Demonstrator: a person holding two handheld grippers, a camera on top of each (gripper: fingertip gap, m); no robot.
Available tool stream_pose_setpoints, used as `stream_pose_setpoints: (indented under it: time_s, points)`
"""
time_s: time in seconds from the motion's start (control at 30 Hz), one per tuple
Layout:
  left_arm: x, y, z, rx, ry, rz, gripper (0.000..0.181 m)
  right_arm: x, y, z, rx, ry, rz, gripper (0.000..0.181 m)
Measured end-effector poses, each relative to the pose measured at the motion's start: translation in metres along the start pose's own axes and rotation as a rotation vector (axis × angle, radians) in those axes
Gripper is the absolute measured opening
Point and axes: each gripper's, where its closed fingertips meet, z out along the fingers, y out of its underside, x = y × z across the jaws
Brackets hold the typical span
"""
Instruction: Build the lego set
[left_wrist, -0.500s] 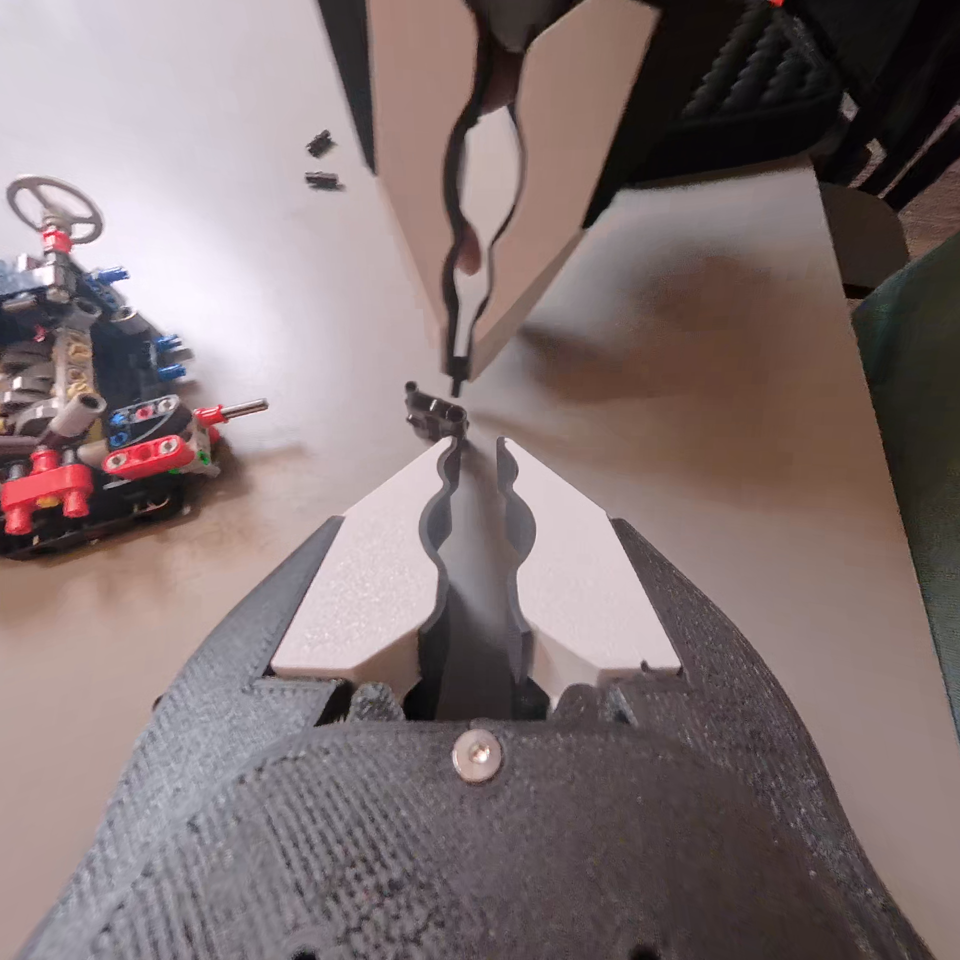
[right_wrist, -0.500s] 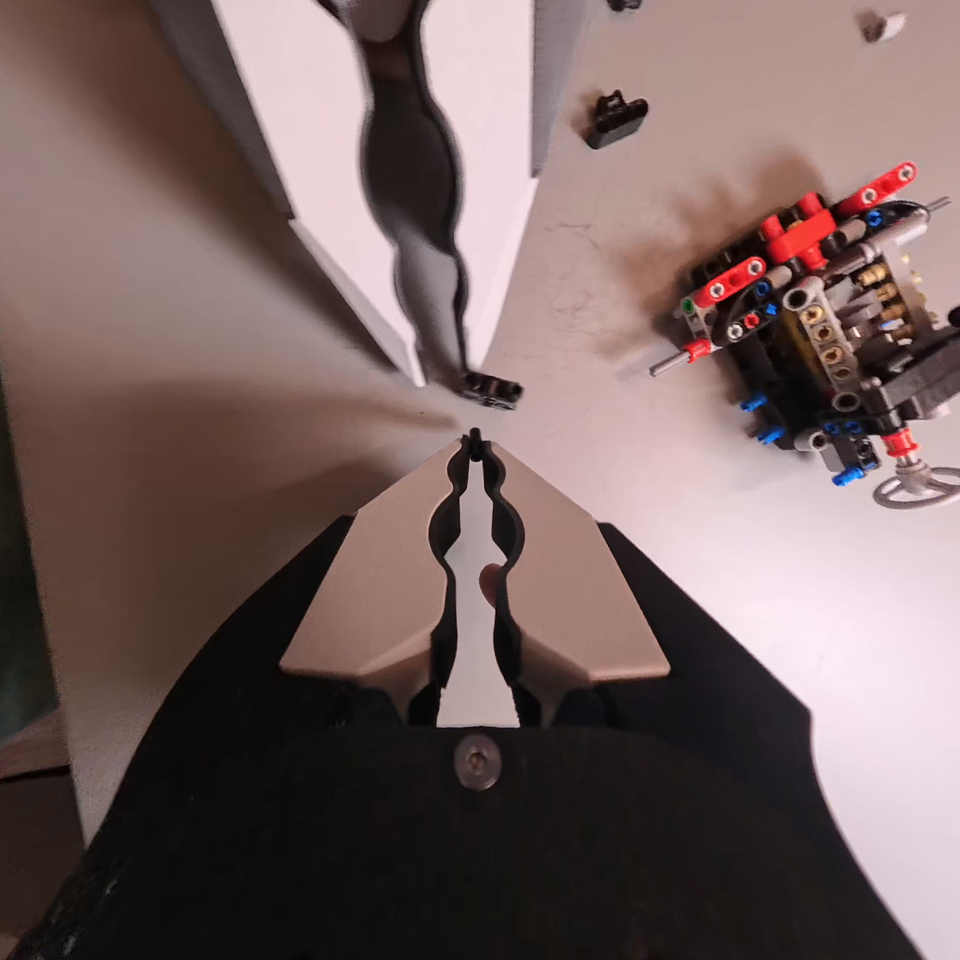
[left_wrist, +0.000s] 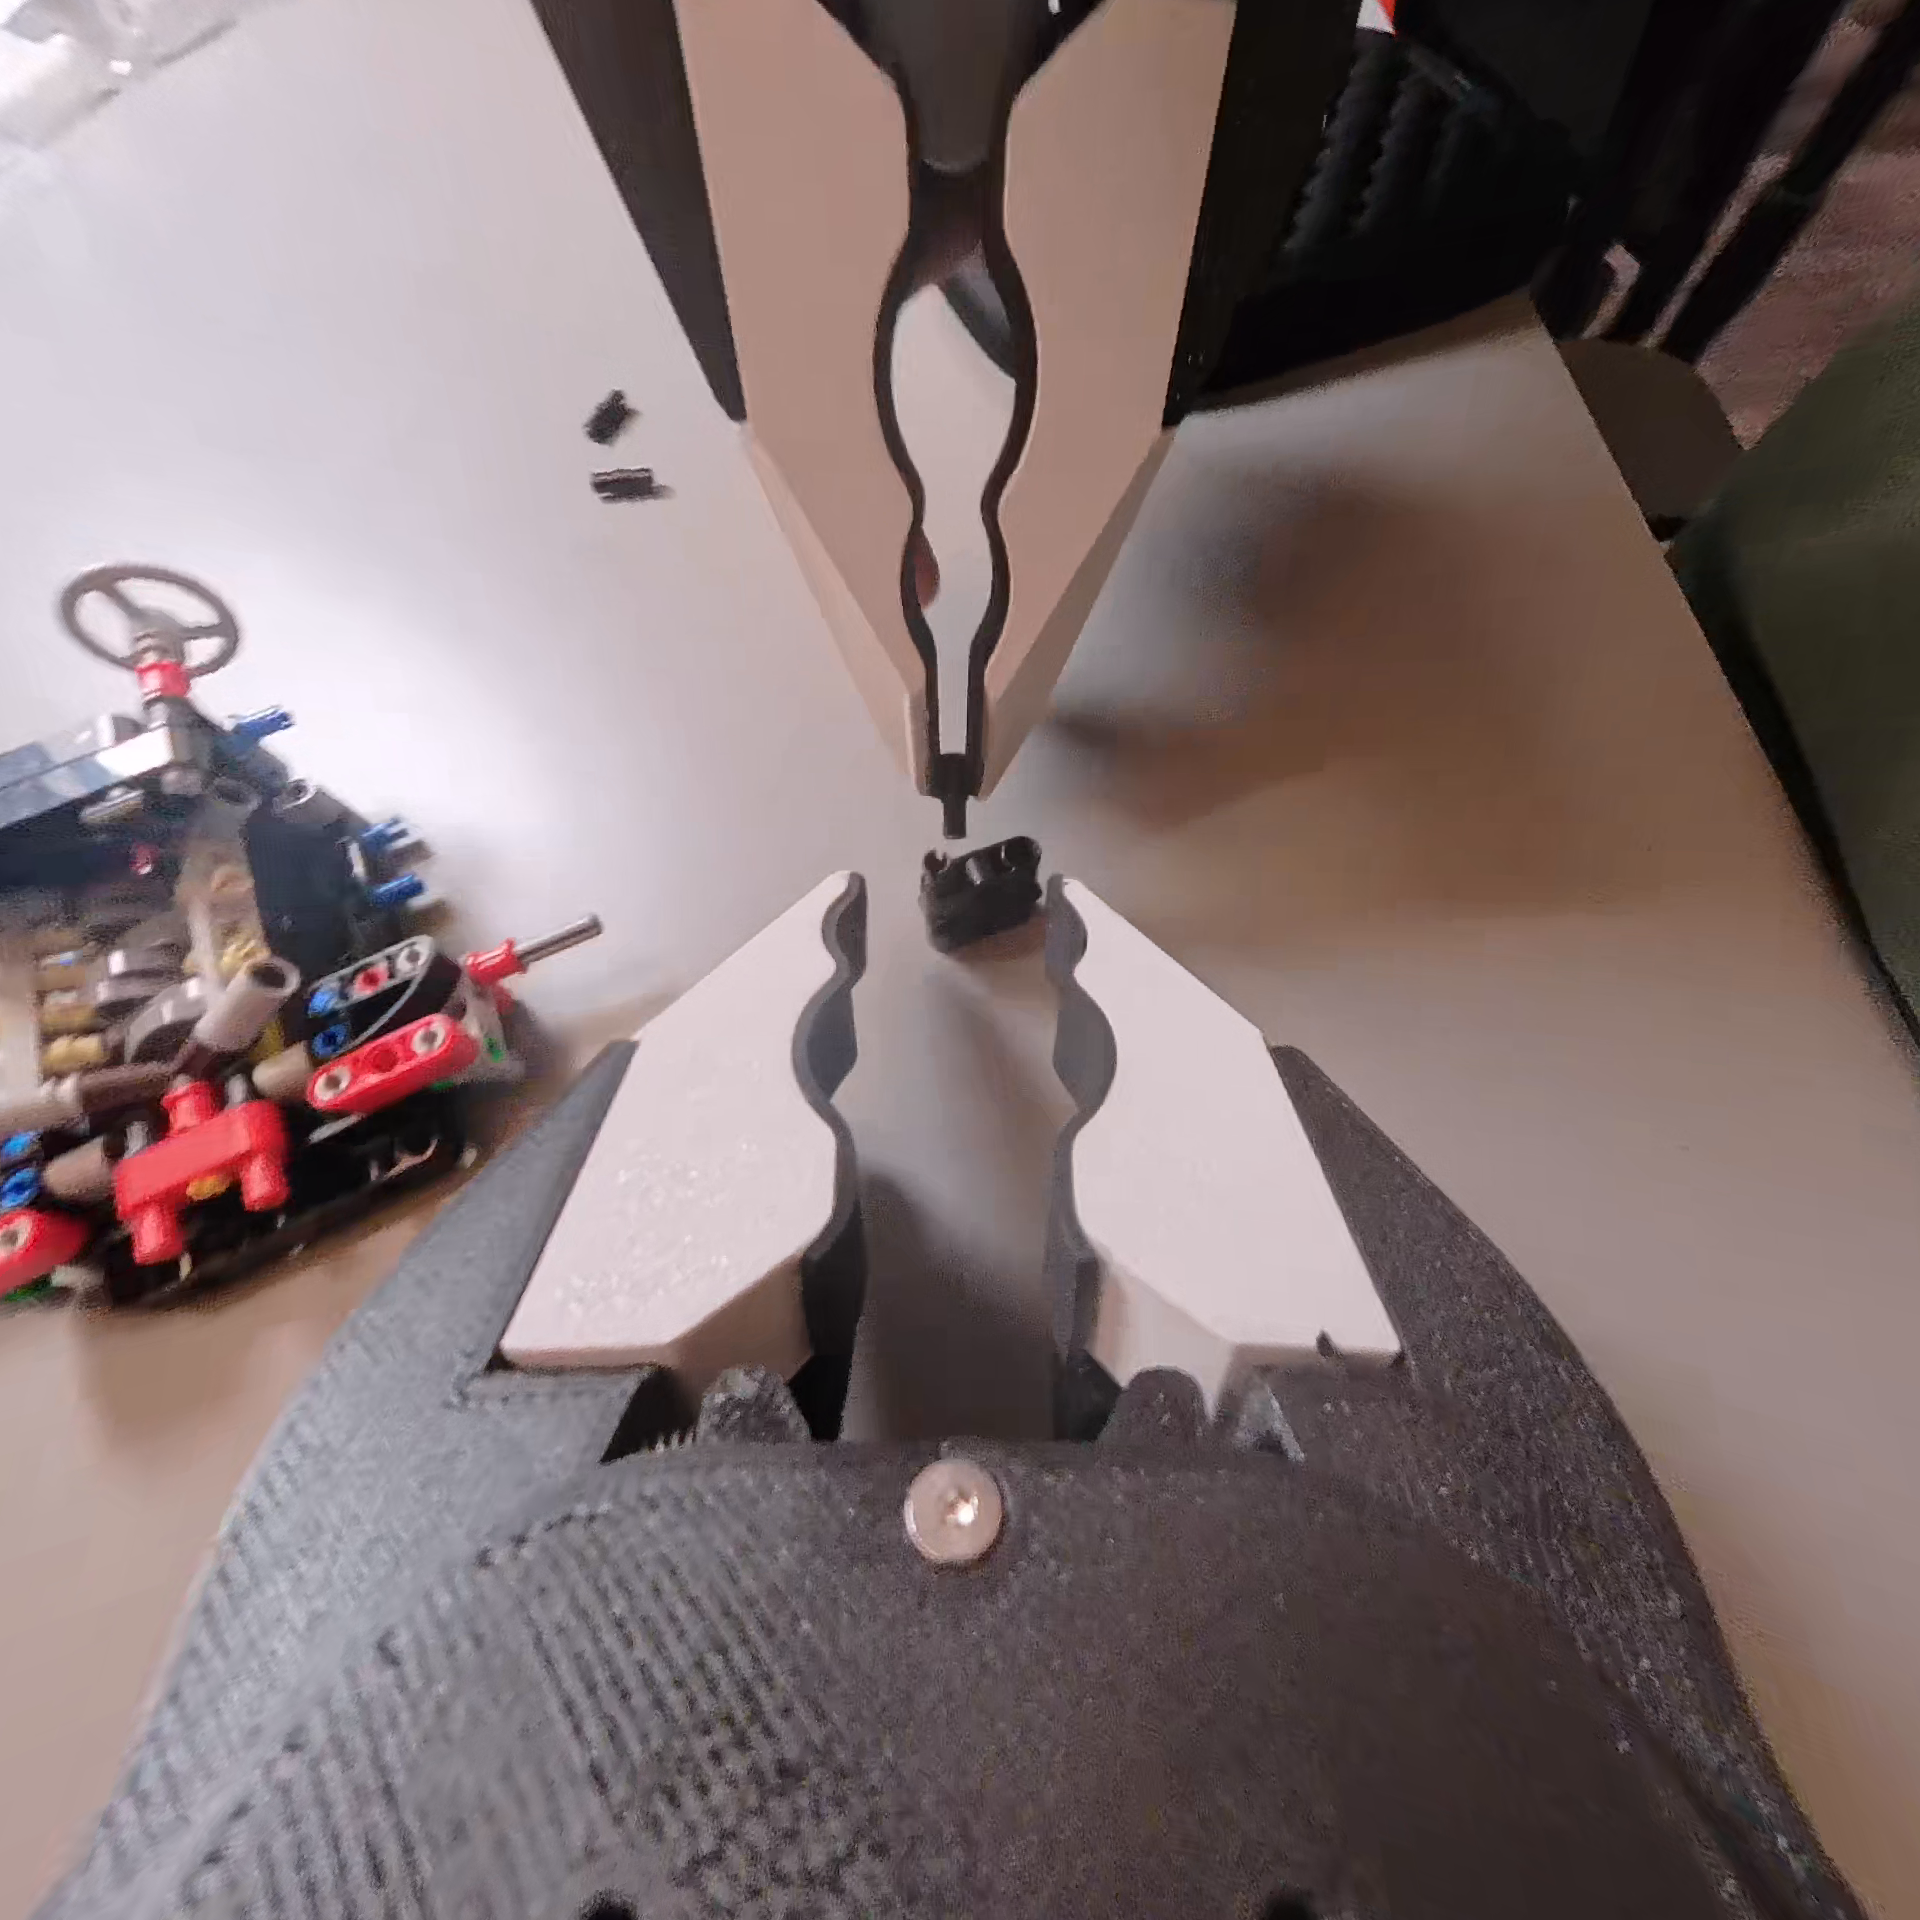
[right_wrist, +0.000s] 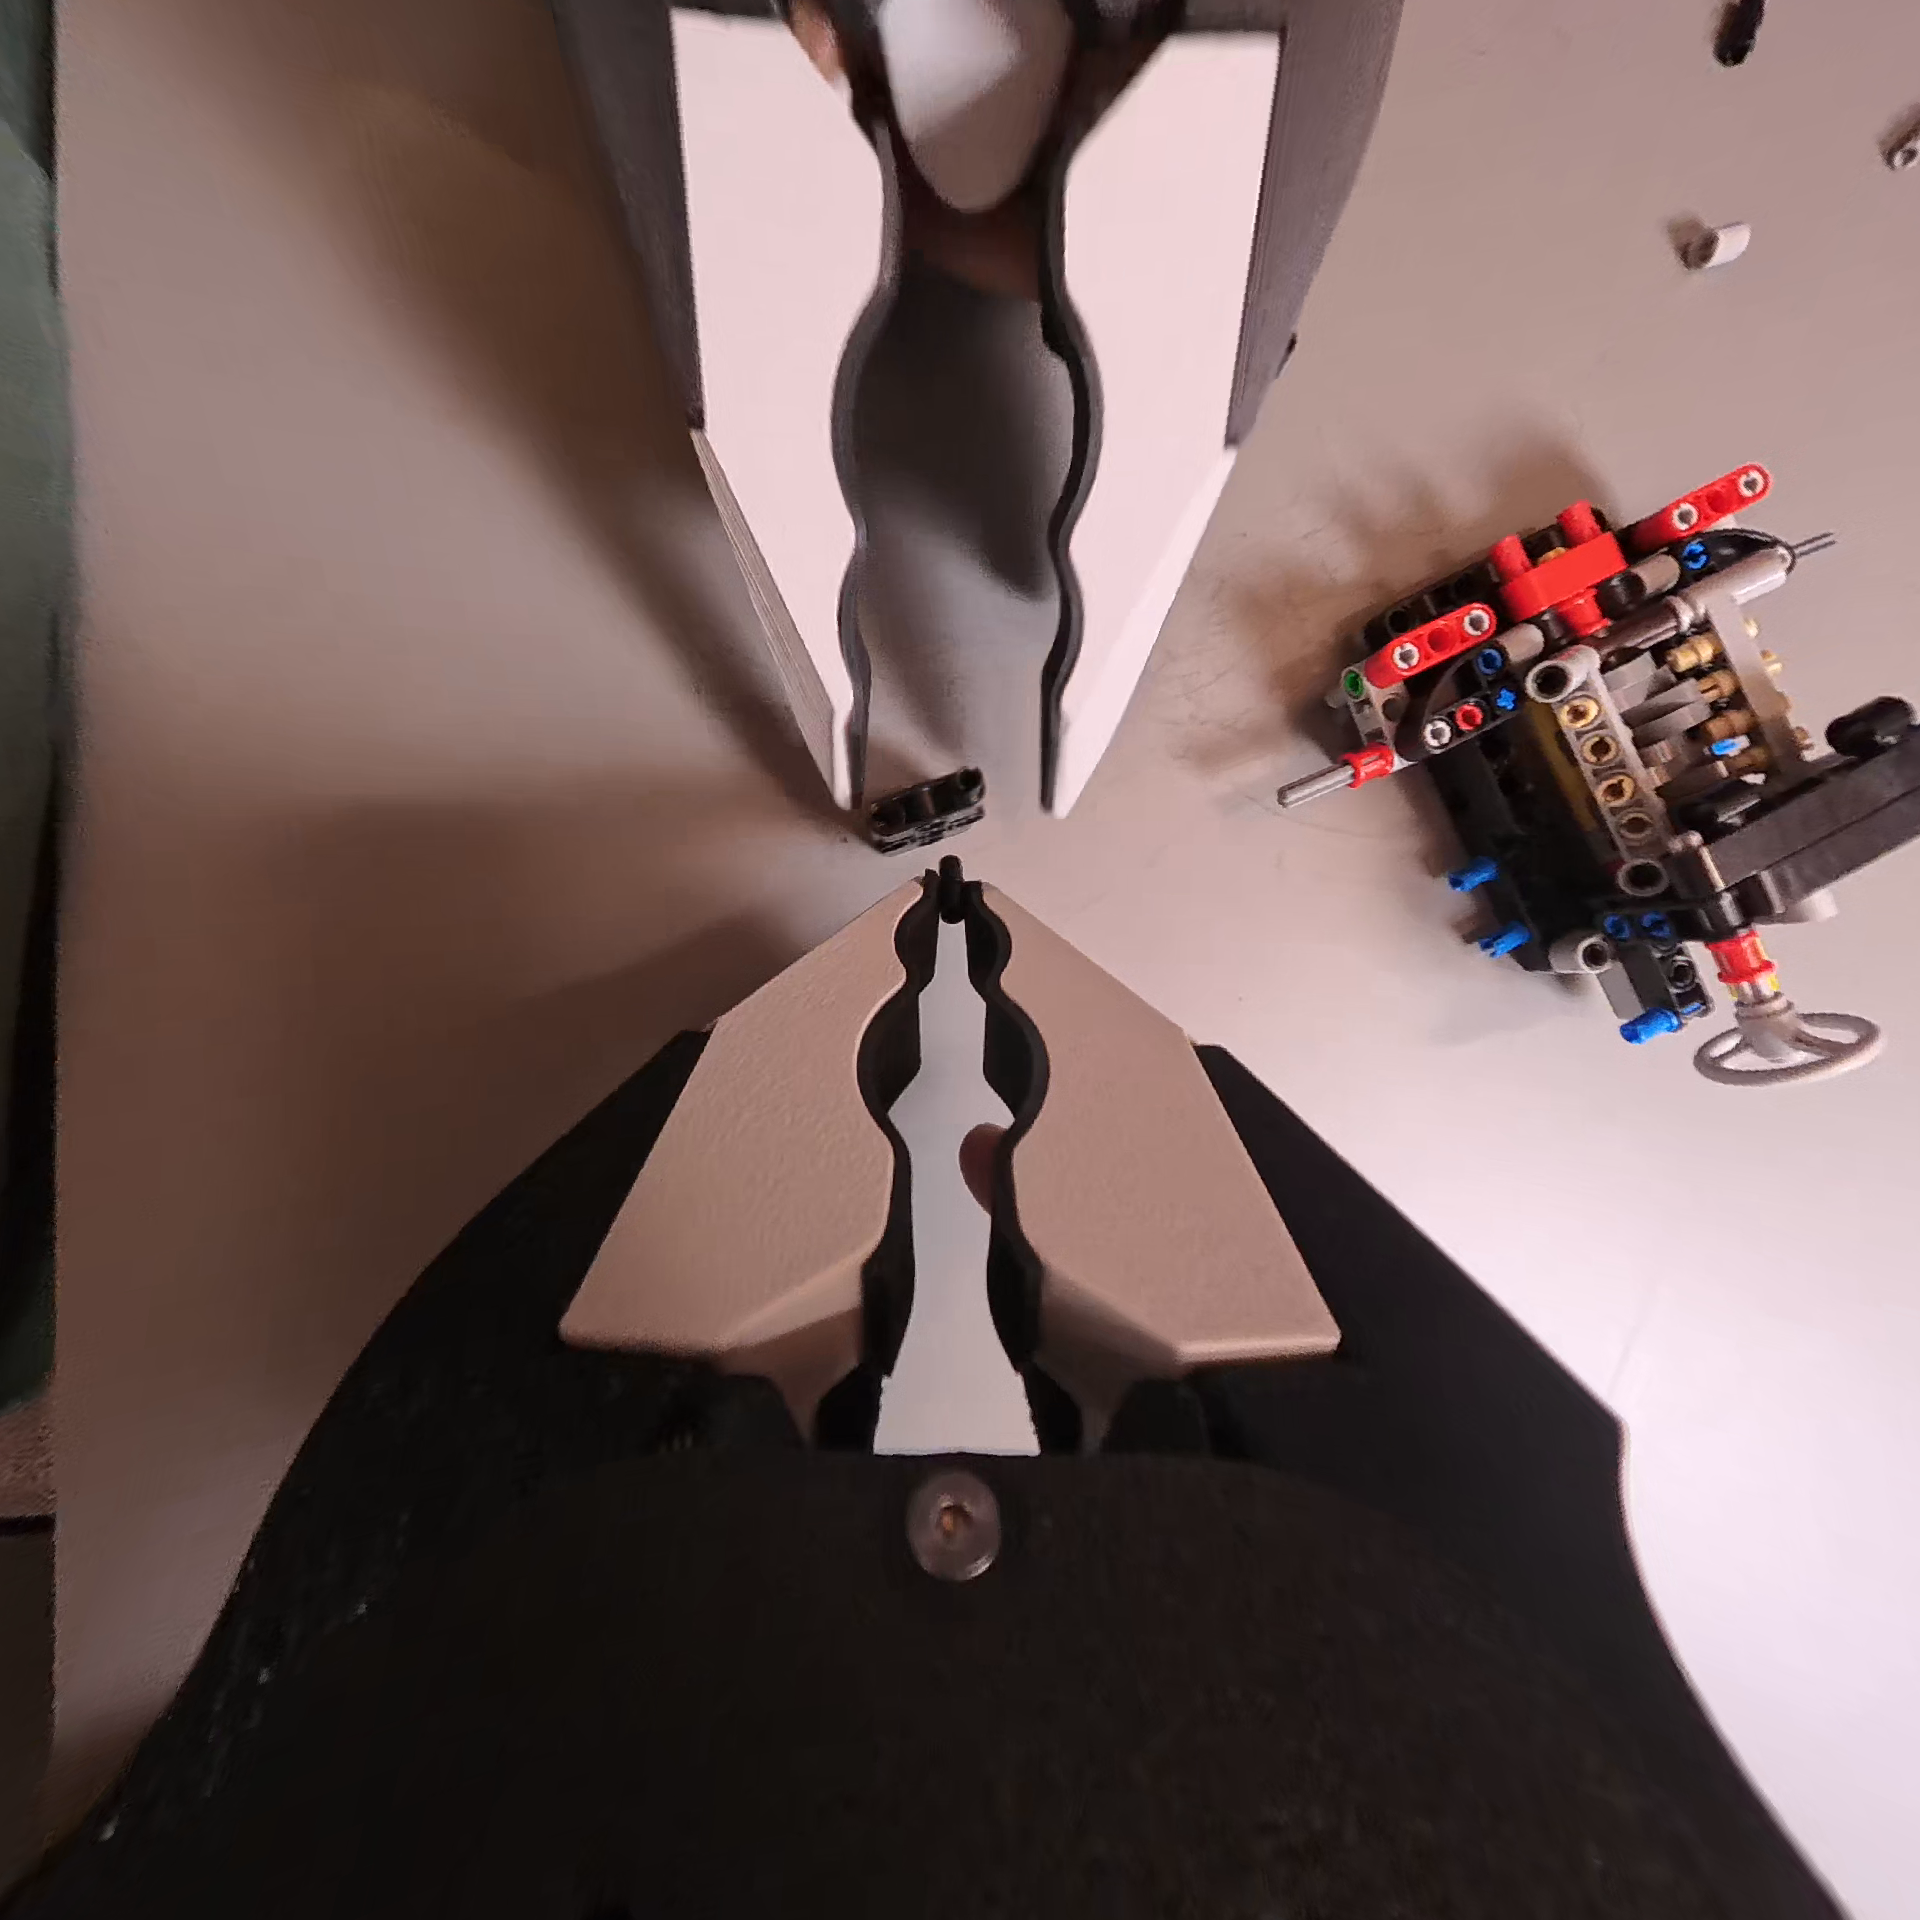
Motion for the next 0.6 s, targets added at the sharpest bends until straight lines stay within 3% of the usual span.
stream_pose_setpoints:
  time_s: [0.07, 0.4, 0.6]
  points:
    - [0.001, 0.002, 0.005, -0.026, 0.018, 0.001, 0.023, -0.003, -0.001, -0.006, -0.006, -0.012, -0.011, 0.003]
    - [-0.008, 0.000, 0.009, -0.043, -0.137, -0.065, 0.022, -0.005, -0.009, -0.014, -0.167, 0.037, -0.143, 0.003]
    - [-0.001, 0.000, 0.006, -0.040, -0.136, -0.110, 0.028, -0.004, -0.010, -0.009, -0.242, 0.050, -0.176, 0.003]
